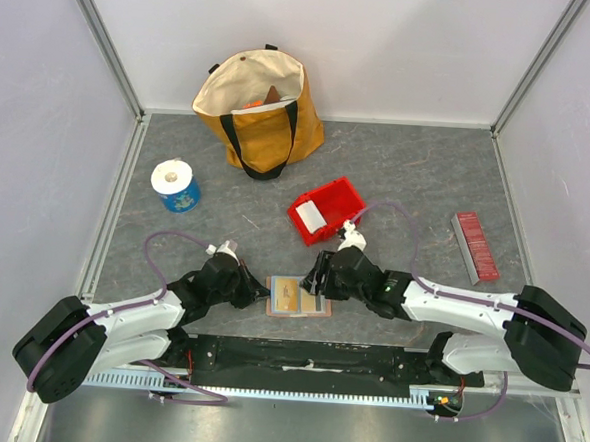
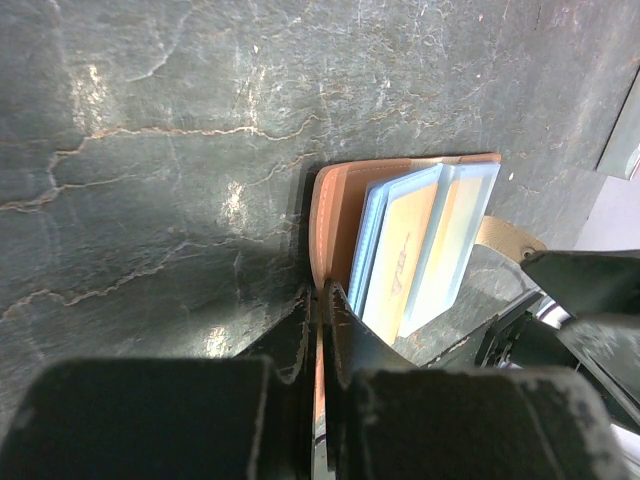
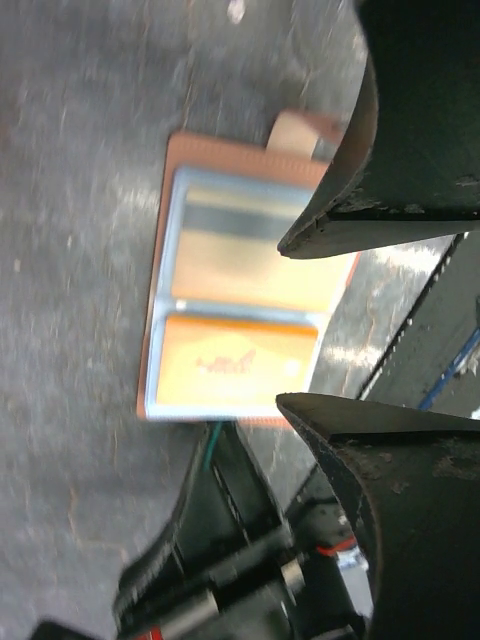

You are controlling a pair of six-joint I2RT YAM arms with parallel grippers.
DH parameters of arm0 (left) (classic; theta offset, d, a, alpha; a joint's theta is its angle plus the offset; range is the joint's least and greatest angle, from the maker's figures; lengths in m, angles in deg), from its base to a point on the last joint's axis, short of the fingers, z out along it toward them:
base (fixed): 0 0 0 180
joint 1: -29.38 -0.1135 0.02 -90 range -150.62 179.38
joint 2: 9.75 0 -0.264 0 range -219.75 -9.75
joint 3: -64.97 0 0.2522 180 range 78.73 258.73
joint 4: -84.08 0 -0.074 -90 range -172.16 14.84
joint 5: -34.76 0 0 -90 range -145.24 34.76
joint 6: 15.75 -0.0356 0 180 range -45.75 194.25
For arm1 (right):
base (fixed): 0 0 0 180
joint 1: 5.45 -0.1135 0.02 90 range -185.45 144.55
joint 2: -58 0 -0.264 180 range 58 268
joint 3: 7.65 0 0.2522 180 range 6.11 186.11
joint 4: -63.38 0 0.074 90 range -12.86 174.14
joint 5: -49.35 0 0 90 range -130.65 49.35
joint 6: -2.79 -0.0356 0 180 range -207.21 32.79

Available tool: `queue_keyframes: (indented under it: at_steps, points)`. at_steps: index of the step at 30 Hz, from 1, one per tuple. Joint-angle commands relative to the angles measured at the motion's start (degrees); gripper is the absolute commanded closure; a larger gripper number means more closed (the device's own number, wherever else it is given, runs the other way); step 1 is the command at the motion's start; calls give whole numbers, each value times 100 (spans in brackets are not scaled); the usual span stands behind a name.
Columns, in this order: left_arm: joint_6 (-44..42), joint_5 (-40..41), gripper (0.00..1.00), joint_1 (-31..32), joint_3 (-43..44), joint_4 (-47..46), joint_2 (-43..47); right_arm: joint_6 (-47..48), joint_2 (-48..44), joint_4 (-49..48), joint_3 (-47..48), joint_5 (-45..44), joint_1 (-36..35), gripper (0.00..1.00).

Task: Put the credit cards into the card holder
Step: Close the card holder at the center of the board.

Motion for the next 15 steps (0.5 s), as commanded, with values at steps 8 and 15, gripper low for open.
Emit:
queue_keyframes:
  at_steps: [8, 15]
  points:
    - [-130, 23, 98, 10, 83, 39, -47, -231, 15, 597, -196, -553, 70, 38]
    - [-121, 31, 98, 10, 74, 4, -100, -178, 121, 264, -266, -324, 62, 42]
